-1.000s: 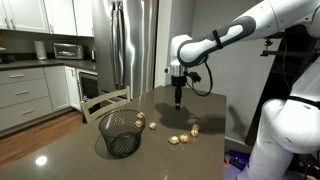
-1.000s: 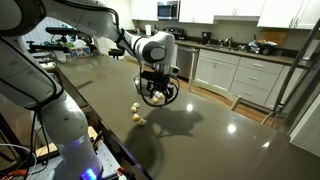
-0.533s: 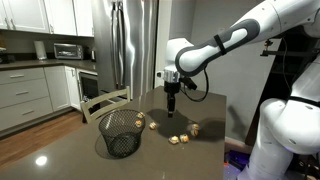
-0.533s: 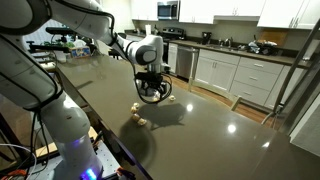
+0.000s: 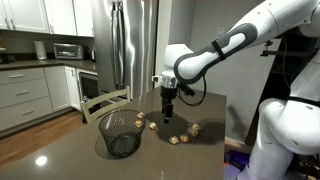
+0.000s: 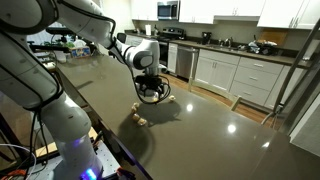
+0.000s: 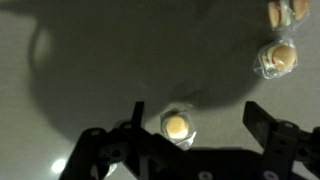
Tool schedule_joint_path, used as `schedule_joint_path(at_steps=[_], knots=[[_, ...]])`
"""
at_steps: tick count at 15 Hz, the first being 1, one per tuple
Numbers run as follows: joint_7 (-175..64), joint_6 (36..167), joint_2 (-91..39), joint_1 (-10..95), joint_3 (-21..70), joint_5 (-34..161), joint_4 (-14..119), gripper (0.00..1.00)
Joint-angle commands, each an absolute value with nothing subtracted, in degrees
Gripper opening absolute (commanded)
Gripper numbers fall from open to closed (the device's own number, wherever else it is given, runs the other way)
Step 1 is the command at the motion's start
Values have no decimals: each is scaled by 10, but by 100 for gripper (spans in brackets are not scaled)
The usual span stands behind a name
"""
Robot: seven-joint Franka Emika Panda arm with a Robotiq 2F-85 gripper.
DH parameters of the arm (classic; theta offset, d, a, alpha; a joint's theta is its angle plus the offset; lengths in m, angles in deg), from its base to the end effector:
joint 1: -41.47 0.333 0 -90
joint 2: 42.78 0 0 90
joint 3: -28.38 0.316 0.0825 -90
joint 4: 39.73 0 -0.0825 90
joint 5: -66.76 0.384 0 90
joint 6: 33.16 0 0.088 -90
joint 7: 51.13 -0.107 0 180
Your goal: Pick the object and put it in the bin
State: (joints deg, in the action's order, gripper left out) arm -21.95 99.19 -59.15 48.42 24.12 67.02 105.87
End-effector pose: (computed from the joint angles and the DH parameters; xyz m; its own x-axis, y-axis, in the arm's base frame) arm 0.4330 0.0208 0.3781 0.8480 0.5268 0.0587 0.5274 -0.8496 0.0048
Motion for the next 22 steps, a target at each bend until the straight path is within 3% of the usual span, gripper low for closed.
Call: schedule_joint_path(at_steps=[1,12,14,15,21,22], knots=[[-182,999,-553,489,243,687,1041,100],[-201,1030,-480,478,278,669,976,100],[-199,1032,-472,476,279,671,969,93],[-198,1031,-468,476,280,671,966,98],[-195,1023,-445,471,282,674,959,100],[-195,1023,-442,471,283,675,959,93]])
